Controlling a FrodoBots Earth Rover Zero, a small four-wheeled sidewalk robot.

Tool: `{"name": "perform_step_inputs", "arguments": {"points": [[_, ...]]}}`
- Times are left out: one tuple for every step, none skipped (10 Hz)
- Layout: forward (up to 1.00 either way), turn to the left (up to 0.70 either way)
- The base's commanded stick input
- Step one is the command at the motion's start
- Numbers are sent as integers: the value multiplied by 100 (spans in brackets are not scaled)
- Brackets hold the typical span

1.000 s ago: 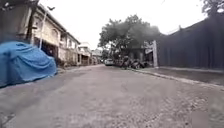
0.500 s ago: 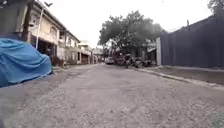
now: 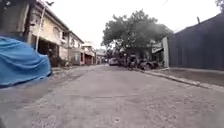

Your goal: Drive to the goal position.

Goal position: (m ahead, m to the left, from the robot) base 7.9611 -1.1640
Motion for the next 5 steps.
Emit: {"name": "perform_step_inputs", "arguments": {"points": [[100, 0], [100, 0], [100, 0], [100, 0], [100, 0]]}}
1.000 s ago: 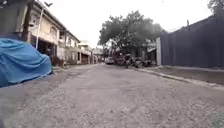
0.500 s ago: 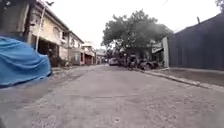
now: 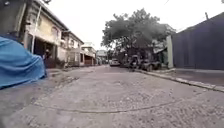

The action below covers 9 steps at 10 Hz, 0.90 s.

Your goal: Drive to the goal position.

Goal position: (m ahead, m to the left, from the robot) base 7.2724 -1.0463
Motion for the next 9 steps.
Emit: {"name": "perform_step_inputs", "arguments": {"points": [[100, 0], [100, 13], [100, 27], [100, 21], [100, 0], [100, 0], [100, 0], [100, 9], [100, 25]]}}
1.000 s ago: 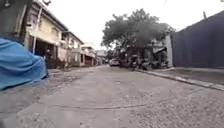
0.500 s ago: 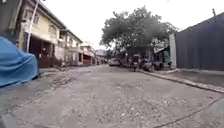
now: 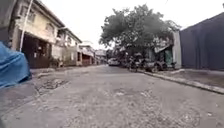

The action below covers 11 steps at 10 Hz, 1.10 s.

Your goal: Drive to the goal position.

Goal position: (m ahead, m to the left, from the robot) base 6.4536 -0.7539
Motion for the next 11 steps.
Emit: {"name": "perform_step_inputs", "arguments": {"points": [[100, 0], [100, 0], [100, 0], [100, 0], [100, 0], [100, 0], [100, 0], [100, 10], [100, 26], [100, 0], [100, 0]]}}
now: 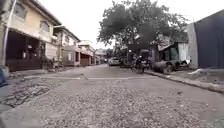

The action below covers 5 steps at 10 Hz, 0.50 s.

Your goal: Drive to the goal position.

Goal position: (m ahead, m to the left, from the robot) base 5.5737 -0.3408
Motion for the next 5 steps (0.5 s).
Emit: {"name": "perform_step_inputs", "arguments": {"points": [[100, 0], [100, 0], [100, 27], [100, 27], [100, 23]]}}
